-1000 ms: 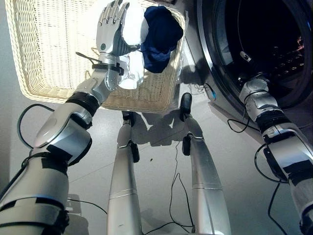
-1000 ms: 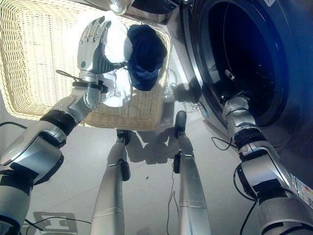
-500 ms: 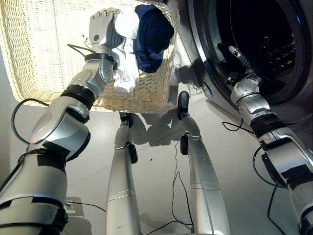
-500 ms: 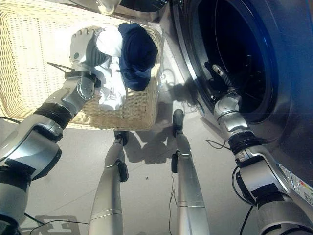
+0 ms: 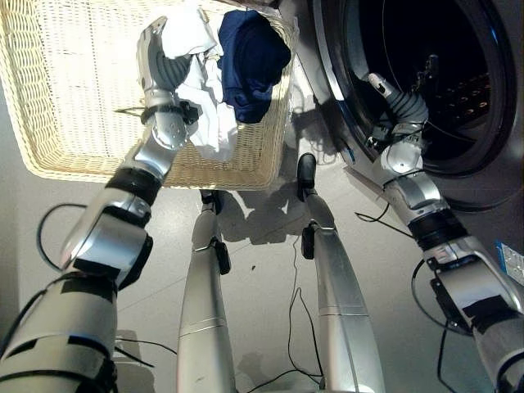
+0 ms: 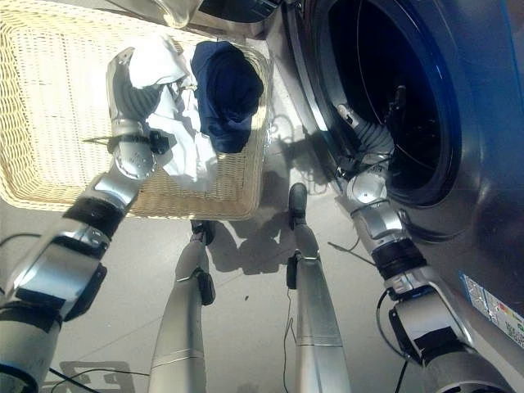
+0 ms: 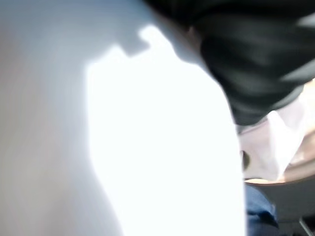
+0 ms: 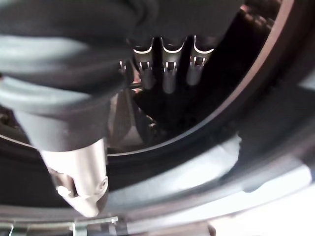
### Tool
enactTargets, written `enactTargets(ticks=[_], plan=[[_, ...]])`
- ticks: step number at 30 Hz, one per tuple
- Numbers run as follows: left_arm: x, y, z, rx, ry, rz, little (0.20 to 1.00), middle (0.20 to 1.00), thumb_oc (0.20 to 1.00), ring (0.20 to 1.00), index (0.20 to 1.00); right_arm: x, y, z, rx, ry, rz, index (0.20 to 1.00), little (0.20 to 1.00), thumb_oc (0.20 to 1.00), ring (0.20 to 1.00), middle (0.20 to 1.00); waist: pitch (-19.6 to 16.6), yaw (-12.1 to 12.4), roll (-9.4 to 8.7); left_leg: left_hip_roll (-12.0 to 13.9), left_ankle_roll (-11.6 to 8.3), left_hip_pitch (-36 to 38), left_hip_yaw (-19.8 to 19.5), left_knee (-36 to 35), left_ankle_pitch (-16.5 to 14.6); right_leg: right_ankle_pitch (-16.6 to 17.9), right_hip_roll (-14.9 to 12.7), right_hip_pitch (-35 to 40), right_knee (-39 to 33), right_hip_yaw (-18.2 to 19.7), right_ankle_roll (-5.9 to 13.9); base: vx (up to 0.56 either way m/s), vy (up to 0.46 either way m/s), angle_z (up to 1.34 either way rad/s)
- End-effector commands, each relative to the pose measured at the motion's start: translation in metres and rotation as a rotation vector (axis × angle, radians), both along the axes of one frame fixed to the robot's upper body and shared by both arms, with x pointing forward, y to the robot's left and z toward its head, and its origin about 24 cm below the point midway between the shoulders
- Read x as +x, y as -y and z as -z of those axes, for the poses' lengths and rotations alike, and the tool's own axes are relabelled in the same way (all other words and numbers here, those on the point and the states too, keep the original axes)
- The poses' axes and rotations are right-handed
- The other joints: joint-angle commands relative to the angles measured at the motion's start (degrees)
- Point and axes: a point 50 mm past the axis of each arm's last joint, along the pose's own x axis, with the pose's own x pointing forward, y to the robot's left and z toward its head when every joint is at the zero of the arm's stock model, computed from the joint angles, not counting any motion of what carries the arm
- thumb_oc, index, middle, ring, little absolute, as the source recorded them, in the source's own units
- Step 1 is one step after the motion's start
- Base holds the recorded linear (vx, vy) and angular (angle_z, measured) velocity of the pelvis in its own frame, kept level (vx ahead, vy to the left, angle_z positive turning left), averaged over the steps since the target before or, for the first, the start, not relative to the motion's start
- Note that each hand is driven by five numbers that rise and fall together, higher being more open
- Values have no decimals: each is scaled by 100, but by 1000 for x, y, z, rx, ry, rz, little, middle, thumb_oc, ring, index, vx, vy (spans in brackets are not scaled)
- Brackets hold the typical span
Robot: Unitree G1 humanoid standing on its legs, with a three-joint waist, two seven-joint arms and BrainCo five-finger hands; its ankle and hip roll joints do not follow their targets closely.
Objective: Put the clothes into the washing machine.
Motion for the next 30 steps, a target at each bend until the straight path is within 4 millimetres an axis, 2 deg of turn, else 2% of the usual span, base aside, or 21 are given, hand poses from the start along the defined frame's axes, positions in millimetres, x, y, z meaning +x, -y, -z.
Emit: enactTargets(ticks=[1,4,6,9,12,19,30], plan=[[-17,7,2,-197,179,150,200,200,200,200,200,-20,-13,-7,7,150,-135,1000,1000,1000,1000,1000,-113,138,-38,-354,99,-25,-273,207,-388,-171,129,160,184,-441,374,-4,-45,4],[-32,16,1,-287,285,301,200,200,200,200,200,-31,-28,-8,-53,188,-216,1000,1000,1000,1000,1000,-113,181,-20,-400,137,-22,-318,206,-385,-170,104,157,211,-468,371,-2,-31,8],[-51,35,4,-297,365,516,200,200,200,200,200,-45,-45,-13,-136,241,-282,1000,1000,1000,1000,1000,-113,235,11,-451,184,-17,-357,217,-381,-159,61,160,242,-504,377,-7,-47,11],[-61,50,3,-244,379,662,200,200,200,200,200,-53,-55,-18,-189,269,-322,1000,1000,1000,1000,1000,-113,267,35,-481,214,-7,-366,225,-366,-138,35,181,248,-527,378,-2,-29,14],[-79,76,-5,-93,391,833,200,200,200,200,200,-64,-70,-28,-303,309,-410,1000,1000,1000,1000,1000,-113,316,72,-533,258,-14,-381,245,-337,-91,2,169,276,-557,387,8,-21,9],[-102,93,-18,14,427,1025,200,200,200,200,200,-71,-86,-38,-401,333,-515,1000,1000,1000,1000,1000,-113,407,142,-603,308,30,-388,318,-289,-58,-69,217,329,-618,391,5,-4,4],[-122,109,-27,135,449,1133,200,200,200,200,200,-77,-103,-46,-463,346,-596,1000,1000,1000,1000,1000,-113,513,194,-689,333,-17,-451,448,-259,-41,-132,199,404,-660,374,7,-12,5]])
